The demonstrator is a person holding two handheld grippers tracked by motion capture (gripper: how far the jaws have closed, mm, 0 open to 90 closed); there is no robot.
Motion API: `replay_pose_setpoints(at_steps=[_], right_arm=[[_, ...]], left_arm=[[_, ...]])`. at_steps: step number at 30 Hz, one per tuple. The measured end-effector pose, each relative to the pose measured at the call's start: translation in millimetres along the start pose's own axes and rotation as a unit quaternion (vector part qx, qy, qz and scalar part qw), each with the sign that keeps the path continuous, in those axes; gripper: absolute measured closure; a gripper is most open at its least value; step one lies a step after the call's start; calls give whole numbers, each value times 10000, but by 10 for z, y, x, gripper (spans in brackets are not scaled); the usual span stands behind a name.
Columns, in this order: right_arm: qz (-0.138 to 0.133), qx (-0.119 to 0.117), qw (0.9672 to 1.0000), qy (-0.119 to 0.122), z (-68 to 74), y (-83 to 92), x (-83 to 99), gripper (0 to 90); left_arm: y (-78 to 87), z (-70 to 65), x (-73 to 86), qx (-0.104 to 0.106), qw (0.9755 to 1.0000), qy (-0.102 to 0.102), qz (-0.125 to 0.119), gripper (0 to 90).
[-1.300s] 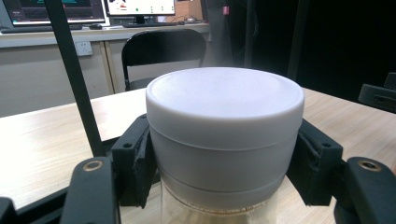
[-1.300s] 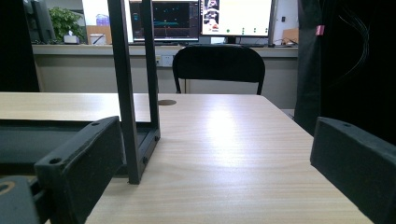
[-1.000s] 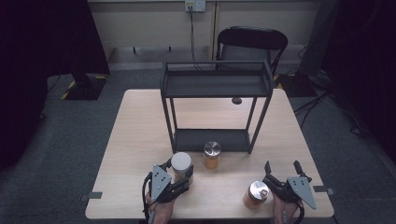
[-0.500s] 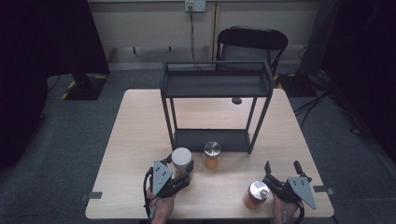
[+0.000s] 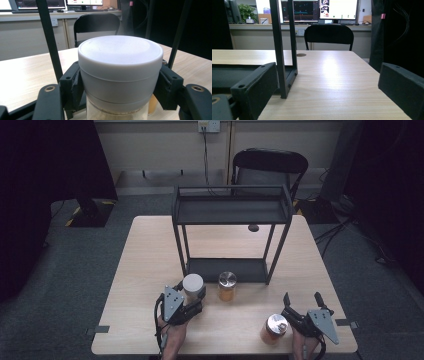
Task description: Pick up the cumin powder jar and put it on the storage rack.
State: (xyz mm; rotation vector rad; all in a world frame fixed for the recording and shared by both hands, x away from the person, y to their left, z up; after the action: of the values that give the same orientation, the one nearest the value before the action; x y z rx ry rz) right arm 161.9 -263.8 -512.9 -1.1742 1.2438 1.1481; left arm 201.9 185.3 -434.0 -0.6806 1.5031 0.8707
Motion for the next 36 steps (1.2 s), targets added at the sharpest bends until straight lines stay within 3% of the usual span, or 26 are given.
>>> replay_pose_setpoints(at_steps=[36], right_arm=[[-13,-25,10000,16,-5,5,4,18]], left_arm=[[-302,52,-164,-229,9997,-43,50,339]])
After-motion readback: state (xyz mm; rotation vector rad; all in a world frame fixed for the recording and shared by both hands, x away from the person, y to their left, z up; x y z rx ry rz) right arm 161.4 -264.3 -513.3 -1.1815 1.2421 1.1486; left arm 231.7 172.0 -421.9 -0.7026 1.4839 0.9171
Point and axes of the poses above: each handheld gripper's, and its own axes: y roughly backward along the jaws, x roughly out of its underside, z roughly to its left, the point moved 1 cm from there along -y, roughly forward along the jaws, and after that the axes turned 4 degrees about x, right-handed, at the moved point
